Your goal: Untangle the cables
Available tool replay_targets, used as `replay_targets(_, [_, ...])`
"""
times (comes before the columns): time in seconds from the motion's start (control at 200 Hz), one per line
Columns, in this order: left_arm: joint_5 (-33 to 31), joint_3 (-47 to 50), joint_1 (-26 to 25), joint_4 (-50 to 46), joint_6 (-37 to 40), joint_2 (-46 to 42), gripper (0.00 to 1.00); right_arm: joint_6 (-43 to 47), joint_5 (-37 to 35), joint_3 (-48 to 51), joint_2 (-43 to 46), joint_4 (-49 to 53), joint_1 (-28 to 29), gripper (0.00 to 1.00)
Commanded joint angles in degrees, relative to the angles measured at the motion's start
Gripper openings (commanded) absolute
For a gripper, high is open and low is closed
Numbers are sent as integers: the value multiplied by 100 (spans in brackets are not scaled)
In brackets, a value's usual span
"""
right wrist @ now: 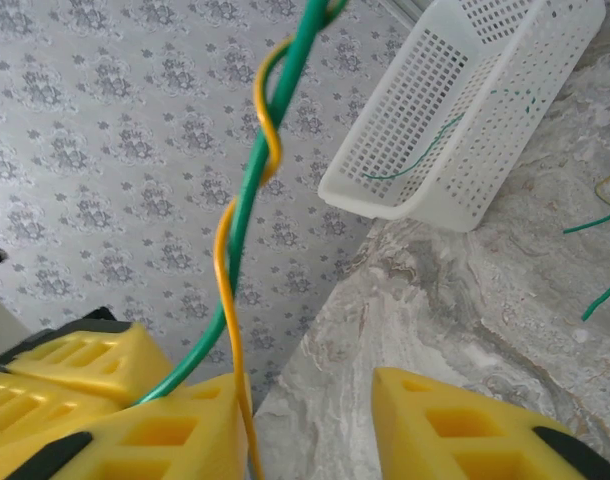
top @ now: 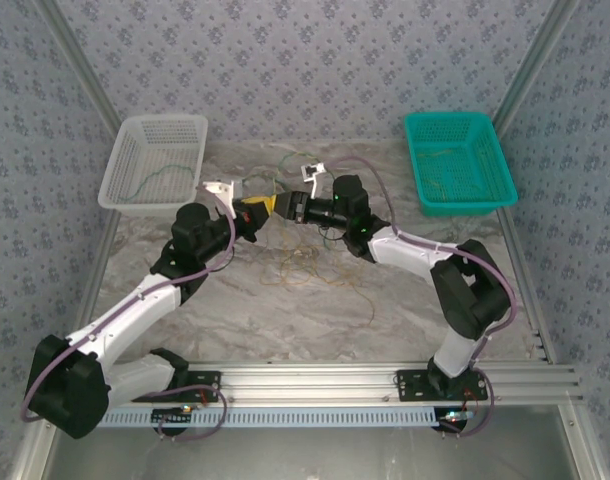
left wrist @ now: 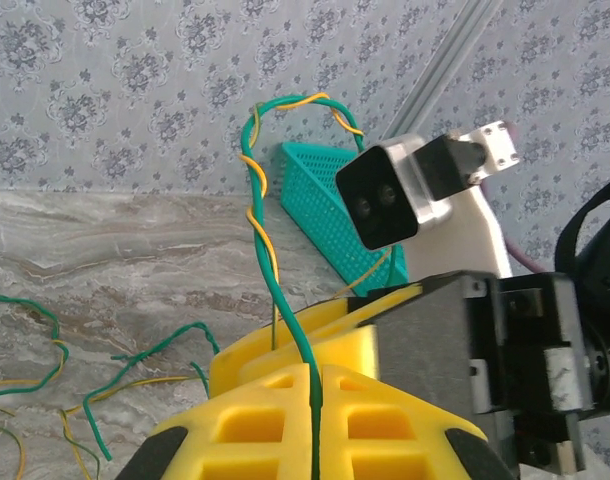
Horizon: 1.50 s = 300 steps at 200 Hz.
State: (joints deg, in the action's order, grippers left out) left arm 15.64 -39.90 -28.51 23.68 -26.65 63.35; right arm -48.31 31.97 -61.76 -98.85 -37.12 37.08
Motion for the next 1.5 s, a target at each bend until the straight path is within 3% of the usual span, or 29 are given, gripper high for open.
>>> replay_targets(0.0, [200, 66, -28, 299, -77, -130, 0, 108, -219, -287, -169, -97, 58, 30])
replay_targets(0.15, [-1, 131, -22, 151, 71, -249, 0, 238, -224, -355, -112, 81, 79, 13])
replay_targets(0.285, [-910, 229, 37, -279, 269, -594, 0, 548, -147, -275, 280, 542, 88, 0])
replay_targets(0.48, [-1713, 272, 549, -797, 279, -980, 0, 1520, -122, -118, 1244, 1723, 43, 0])
replay_targets(0.68, [-2188, 371, 888, -1010, 394, -1310, 0, 1668, 121, -22, 1894, 2326, -429, 0])
replay_targets(1.234, [-2627, 402, 1623, -1401, 653, -2328, 0, 2096, -191, 162, 3293, 3365, -1738, 0])
replay_targets(1.494, [-2534, 244, 1827, -1479, 714, -2647, 0, 2753, -399, 159, 4271, 3818, -1948, 0])
